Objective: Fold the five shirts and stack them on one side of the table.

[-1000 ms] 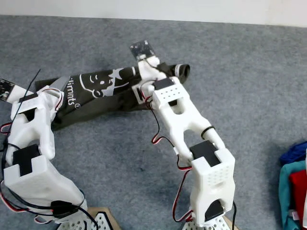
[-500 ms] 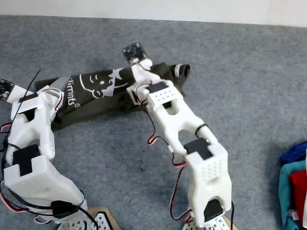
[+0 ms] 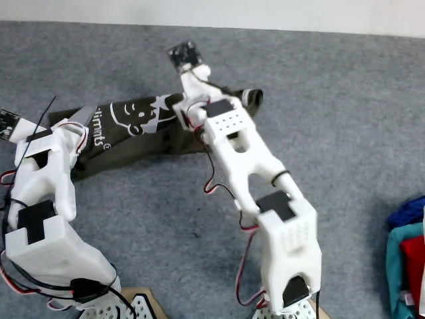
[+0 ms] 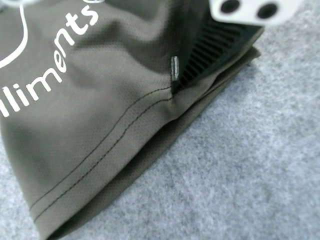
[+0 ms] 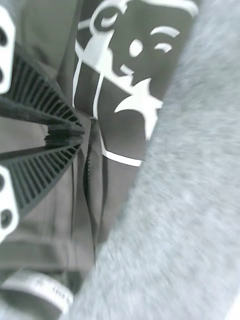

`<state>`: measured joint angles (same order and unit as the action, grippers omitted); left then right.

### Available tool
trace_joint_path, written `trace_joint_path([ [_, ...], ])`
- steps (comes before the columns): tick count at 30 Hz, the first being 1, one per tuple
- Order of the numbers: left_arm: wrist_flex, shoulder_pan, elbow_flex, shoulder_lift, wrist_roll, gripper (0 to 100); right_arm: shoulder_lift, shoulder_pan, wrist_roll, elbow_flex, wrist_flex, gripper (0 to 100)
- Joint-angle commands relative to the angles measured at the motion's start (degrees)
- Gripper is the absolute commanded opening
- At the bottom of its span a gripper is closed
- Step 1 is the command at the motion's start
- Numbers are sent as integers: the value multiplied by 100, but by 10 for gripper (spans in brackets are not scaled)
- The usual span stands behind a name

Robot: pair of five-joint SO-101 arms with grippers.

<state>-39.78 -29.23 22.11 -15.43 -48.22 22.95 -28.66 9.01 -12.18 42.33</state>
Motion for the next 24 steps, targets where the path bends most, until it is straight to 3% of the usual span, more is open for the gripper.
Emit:
trace_joint_path([
  [1, 105, 110, -92, -22, -9, 546, -1481, -22, 26, 611, 532, 9],
  [6, 70, 101, -259, 13, -18, 546, -3108, -180, 53, 2791, -75, 9],
  [12, -932, -31, -963, 541, -35, 546, -4224, -66, 440, 5349, -1815, 9],
  [24, -3279, -189, -813, 2018, -18, 546, -4382, -40, 536, 5631, -1903, 43],
])
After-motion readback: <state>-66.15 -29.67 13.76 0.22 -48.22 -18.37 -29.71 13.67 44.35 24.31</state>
